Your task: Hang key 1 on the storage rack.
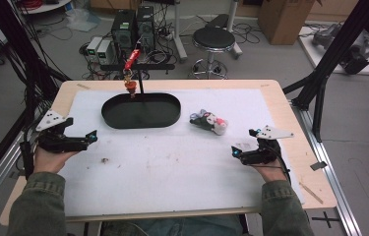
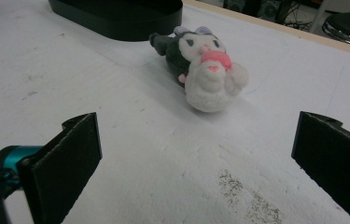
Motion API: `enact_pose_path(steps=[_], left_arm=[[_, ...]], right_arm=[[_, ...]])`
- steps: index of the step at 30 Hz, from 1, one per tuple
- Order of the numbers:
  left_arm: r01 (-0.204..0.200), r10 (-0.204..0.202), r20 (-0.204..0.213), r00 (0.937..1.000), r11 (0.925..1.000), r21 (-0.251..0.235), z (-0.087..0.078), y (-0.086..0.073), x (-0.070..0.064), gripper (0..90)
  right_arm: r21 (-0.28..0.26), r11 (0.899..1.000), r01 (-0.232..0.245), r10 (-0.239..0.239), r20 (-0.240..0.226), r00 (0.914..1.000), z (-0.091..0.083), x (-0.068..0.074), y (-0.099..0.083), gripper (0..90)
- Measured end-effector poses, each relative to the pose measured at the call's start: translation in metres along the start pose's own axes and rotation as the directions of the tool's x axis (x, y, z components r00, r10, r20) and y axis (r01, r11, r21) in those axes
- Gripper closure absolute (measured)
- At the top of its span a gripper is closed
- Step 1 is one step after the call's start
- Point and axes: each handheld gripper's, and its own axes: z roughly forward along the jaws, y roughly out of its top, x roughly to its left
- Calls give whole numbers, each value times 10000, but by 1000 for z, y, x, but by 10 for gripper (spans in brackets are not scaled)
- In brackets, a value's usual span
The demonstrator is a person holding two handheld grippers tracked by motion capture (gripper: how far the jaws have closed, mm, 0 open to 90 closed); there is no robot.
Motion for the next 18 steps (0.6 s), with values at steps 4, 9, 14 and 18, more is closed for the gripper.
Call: enact_pose_path(steps=[4,9,14,18], left_arm=[[-11,14,-291,9996,9999,123,-4,-17,-6,17],[291,-281,-276,9992,9989,366,-9,-46,-11,17],[251,-232,-490,9985,9989,384,-18,-61,-14,21],[316,-293,-496,9983,9984,475,-21,-67,-14,21]], right_arm=[[91,9999,-76,76,23,10000,1,1,0,5],[283,9995,-112,113,-27,9999,2,4,-1,5],[351,9993,-85,82,95,9999,5,3,-1,5],[799,9967,-164,136,355,9993,10,2,2,5]])
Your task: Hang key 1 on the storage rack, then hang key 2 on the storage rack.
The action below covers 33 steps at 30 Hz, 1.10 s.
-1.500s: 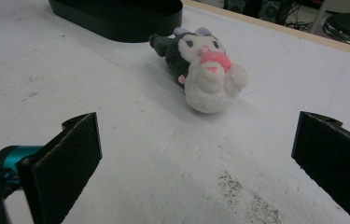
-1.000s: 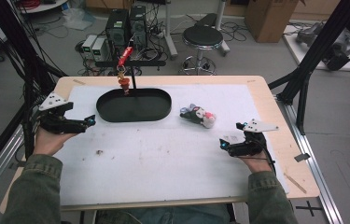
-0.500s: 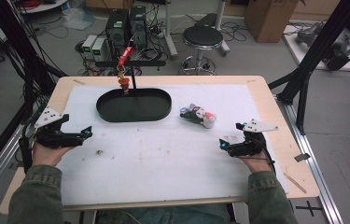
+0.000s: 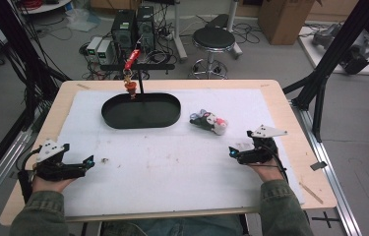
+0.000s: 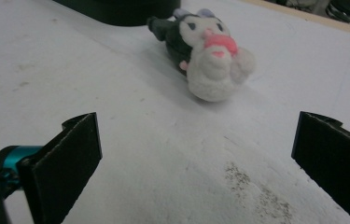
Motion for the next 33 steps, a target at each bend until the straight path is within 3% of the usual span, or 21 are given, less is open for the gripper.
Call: enact_pose_path(steps=[5,14,20,23,33], left_arm=[[-196,191,227,9996,9996,187,-2,-5,-5,21],[-97,86,358,9993,9995,306,-1,-9,-4,21],[-48,31,464,9989,9993,373,1,-9,-3,21],[12,-37,515,9987,9988,488,4,-10,-2,21],[154,-206,952,9952,9984,546,5,-10,1,21]], right_arm=[[281,9994,-200,191,310,9993,4,-3,6,5],[359,9974,-617,617,12,9981,12,-14,31,5],[704,9970,-324,324,11,9995,21,-18,52,5],[1202,9927,-68,72,-22,10000,33,-20,68,5],[2011,9793,245,-169,-398,9991,61,-19,92,5]])
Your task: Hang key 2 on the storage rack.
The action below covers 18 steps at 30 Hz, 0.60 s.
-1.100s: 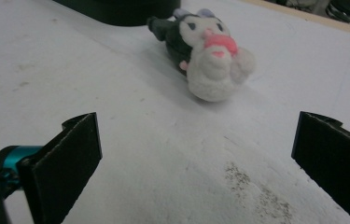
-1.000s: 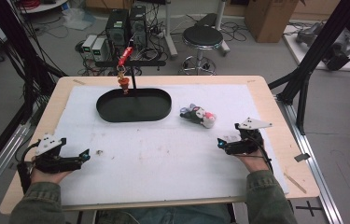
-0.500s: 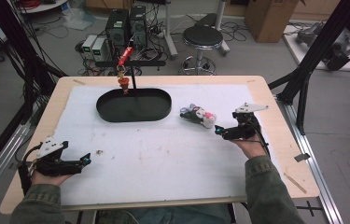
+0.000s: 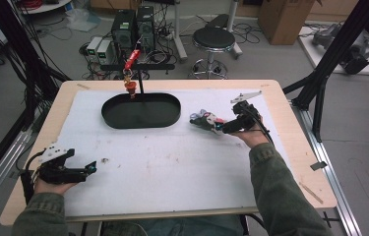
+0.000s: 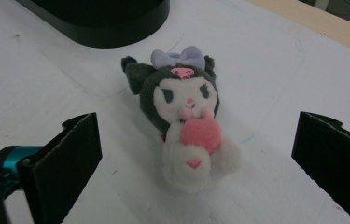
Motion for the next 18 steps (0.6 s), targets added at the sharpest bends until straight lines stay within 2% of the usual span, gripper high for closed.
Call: enact_pose_path(steps=[4,8,10,11,15,18], left_arm=[[20,-20,151,9999,10000,-20,0,0,1,21],[114,-113,126,9999,9999,-37,2,1,3,20],[146,-144,132,9998,9998,-128,1,1,4,21],[203,-201,117,9997,9996,-176,1,1,4,21],[221,-216,240,9995,9996,-182,1,3,3,21],[188,-174,336,9993,9990,-418,2,8,0,20]], right_arm=[[329,9995,25,-15,-303,9995,12,-3,10,6],[965,9953,35,7,-432,9991,25,-8,18,6],[992,9950,71,-24,-477,9989,29,-9,22,6],[1112,9937,-114,174,-525,9985,31,-8,24,5],[1416,9899,-41,128,-604,9981,42,-5,28,5],[1646,9861,223,-112,-681,9976,53,-2,29,5]])
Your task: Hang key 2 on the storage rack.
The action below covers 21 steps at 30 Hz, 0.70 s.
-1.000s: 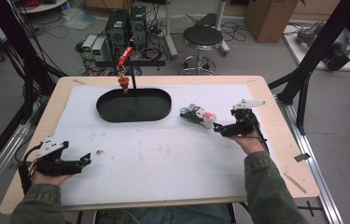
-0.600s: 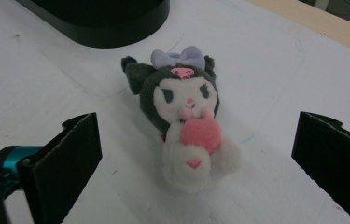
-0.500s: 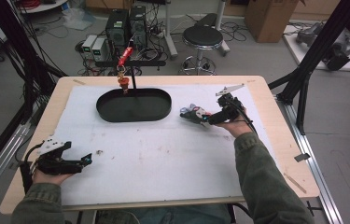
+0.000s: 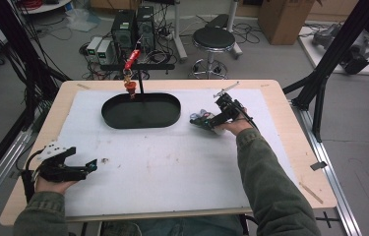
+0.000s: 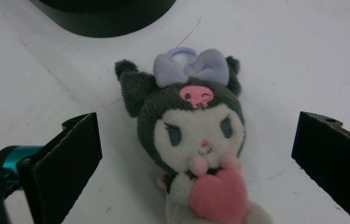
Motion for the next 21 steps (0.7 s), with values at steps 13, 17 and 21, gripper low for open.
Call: enact_pose_path(steps=[13,17,21], left_arm=[[-144,141,254,9996,9998,101,3,3,-3,21],[-150,147,262,9995,9998,114,2,2,-4,21],[-171,170,216,9996,9998,63,1,2,-3,21]], right_arm=[[1583,9852,663,-733,388,9966,30,5,-1,6],[2028,9776,567,-661,398,9970,36,6,-4,84],[2411,9682,666,-780,378,9962,36,6,-3,332]])
